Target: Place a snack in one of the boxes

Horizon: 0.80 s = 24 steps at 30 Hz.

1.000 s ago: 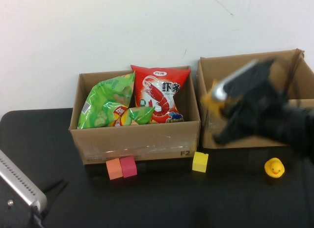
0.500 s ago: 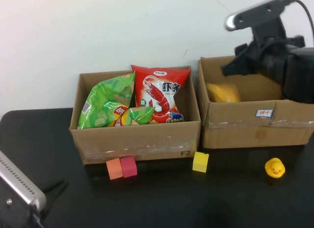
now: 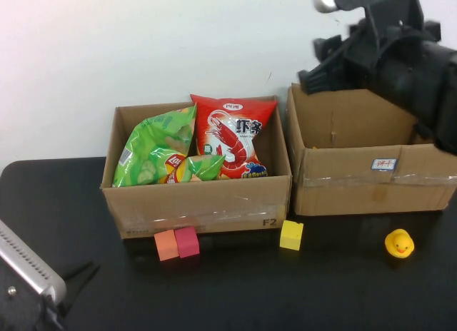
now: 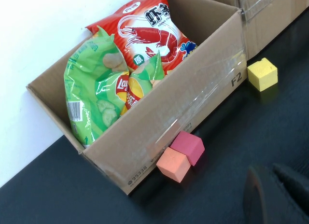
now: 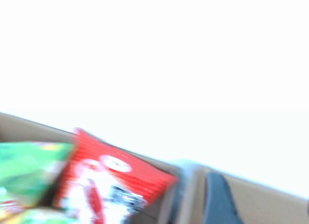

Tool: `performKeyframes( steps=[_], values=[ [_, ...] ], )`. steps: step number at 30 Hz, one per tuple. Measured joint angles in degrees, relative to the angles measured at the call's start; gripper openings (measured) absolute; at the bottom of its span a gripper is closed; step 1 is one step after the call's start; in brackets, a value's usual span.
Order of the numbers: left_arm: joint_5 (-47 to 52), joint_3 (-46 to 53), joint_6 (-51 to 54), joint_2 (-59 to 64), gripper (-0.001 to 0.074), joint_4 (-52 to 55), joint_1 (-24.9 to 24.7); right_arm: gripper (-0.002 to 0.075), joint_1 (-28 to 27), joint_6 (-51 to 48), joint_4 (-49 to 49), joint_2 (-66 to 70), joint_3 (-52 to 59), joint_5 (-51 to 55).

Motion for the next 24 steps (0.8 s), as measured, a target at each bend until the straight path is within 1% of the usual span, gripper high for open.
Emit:
performKeyframes(
  steps=[2, 6, 8, 12, 17, 20, 21, 24],
  values=[
    [0.0, 0.0, -0.1, 0.0, -0.0001, 0.0, 0.0, 0.0298, 3.2, -3.5, 0.0, -4.0, 2.5, 2.0],
    [0.0, 0.0, -0.1, 0.0, -0.0001, 0.0, 0.0, 0.0088, 10.5, -11.1, 0.0, -11.6, 9.8, 7.0],
    [0.0, 0.0, -0.1, 0.0, -0.0001, 0.0, 0.0, 0.0039, 13.0, -12.5, 0.0, -14.9, 14.0, 8.3],
    [0.0, 0.0, -1.0, 0.0, -0.0001, 0.0, 0.0, 0.0006, 16.1, -13.4, -0.1, -20.4, 22.2, 10.3],
    [0.0, 0.0, -1.8, 0.0, -0.0001, 0.0, 0.0, 0.0000, 16.4, -12.9, -0.4, -26.6, 31.1, 17.4],
    [0.0, 0.0, -2.7, 0.0, -0.0001, 0.0, 0.0, -0.0001, 16.4, -9.8, -0.6, -29.6, 33.8, 24.4],
    [0.0, 0.0, -3.1, 0.0, -0.0001, 0.0, 0.0, -0.0001, 16.4, -7.6, -1.0, -31.3, 34.2, 30.2],
    [0.0, 0.0, -4.3, 0.0, -0.0001, 0.0, 0.0, -0.0001, 16.4, -1.7, -2.8, -33.1, 34.2, 41.2]
  ],
)
